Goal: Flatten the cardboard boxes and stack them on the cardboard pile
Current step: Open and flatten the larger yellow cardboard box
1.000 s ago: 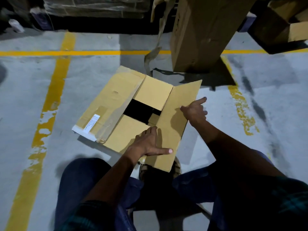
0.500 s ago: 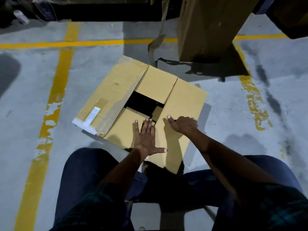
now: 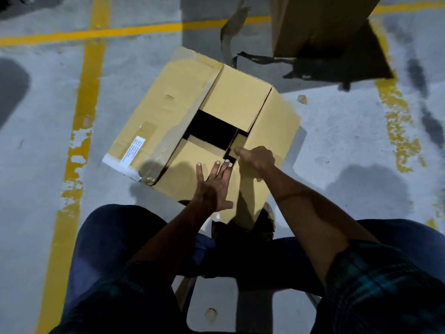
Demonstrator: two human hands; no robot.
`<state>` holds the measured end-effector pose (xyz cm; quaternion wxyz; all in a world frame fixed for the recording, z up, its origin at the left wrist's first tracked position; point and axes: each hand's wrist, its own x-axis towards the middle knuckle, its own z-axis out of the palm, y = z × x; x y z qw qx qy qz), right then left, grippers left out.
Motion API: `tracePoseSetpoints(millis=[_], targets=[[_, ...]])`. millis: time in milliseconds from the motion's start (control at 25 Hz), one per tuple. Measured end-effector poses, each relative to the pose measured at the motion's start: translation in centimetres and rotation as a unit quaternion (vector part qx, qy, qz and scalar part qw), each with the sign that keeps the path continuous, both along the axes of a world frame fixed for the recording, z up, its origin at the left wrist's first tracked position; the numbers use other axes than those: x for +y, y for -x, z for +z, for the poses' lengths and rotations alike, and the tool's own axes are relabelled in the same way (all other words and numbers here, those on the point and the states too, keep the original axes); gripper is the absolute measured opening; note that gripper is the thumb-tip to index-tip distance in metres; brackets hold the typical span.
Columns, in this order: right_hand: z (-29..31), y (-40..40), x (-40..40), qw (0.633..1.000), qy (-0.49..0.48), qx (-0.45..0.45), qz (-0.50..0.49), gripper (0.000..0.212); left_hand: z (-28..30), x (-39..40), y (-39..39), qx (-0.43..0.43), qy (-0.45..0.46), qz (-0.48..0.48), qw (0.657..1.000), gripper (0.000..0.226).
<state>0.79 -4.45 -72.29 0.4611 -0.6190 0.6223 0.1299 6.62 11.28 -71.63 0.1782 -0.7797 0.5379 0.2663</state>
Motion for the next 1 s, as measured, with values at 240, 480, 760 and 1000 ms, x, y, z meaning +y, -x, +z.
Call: tracePoseSetpoints(millis=[240, 480, 760, 1000], targets=[[0.0, -1.5, 0.4, 0.994, 0.011, -0.032, -0.104, 0.047, 0.4, 0.1, -0.1, 0.011, 0.021, 0.002, 1.000, 0.107], [-0.7, -1.3, 0.6, 0.990, 0.046, -0.063, -0.115, 0.026, 1.6, -0.6, -1.4, 0.006, 0.093, -0.029, 0.995, 0.080], [-1.1, 2.9, 0.6, 0.987, 0.101, -0.059, -0.112, 0.031, 1.6, -1.6, -2.8, -0.016, 0.142, -0.021, 0.989, 0.085], [-0.8, 2.5, -0.4, 0.986, 0.131, -0.047, -0.087, 0.033, 3.1, -1.9, -4.9, -0.095, 0.104, -0.048, 0.989, 0.073]])
